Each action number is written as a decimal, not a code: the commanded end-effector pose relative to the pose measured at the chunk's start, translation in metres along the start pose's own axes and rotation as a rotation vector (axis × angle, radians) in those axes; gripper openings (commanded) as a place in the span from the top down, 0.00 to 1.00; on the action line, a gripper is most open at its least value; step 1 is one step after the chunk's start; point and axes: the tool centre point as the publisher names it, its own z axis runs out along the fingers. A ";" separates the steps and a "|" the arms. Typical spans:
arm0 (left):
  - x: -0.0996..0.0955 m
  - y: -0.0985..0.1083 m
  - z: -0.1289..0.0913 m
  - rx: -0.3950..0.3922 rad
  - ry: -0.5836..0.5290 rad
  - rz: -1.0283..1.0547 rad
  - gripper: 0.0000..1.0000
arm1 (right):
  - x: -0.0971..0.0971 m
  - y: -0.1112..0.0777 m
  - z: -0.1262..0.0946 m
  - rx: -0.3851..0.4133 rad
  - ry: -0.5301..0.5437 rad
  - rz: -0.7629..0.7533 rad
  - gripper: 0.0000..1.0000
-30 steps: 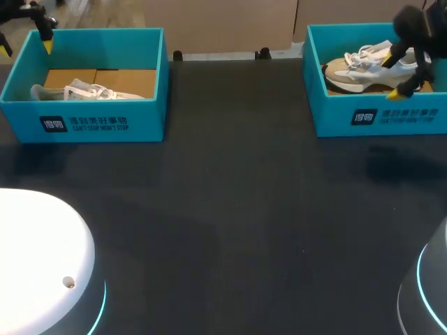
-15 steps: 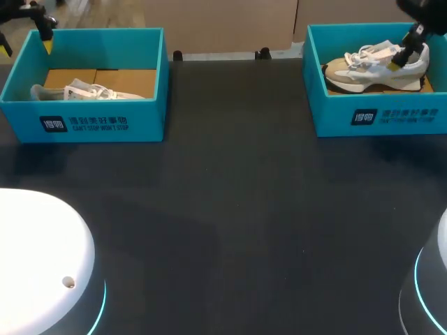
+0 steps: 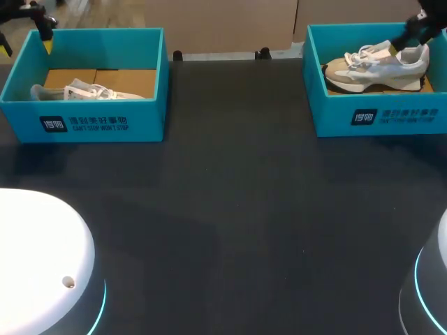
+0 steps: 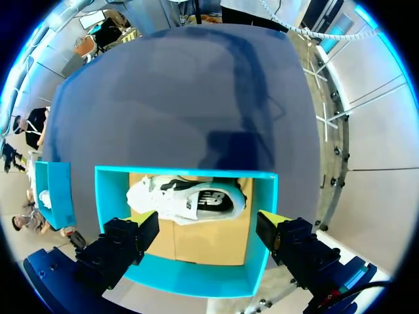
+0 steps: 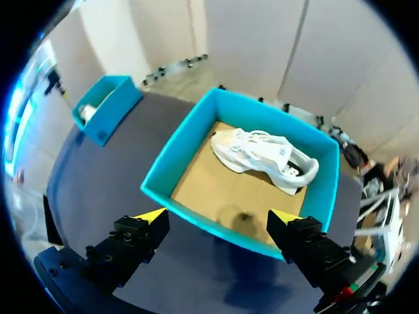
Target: Take the shoe out of the shoebox, open the shoe tongue, remove and reinsert the insole, then place the shoe into the shoebox
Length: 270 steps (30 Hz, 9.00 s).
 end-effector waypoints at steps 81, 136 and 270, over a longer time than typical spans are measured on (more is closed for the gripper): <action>0.000 0.000 0.000 0.001 0.003 0.001 0.00 | -0.177 0.046 0.089 0.278 -0.211 0.489 0.00; 0.000 0.000 0.000 0.001 0.003 0.001 0.00 | -0.222 0.027 0.183 0.410 -0.375 0.521 0.55; 0.000 0.000 0.000 0.001 0.003 0.001 0.00 | -0.016 -0.002 -0.061 0.255 -0.461 0.536 1.00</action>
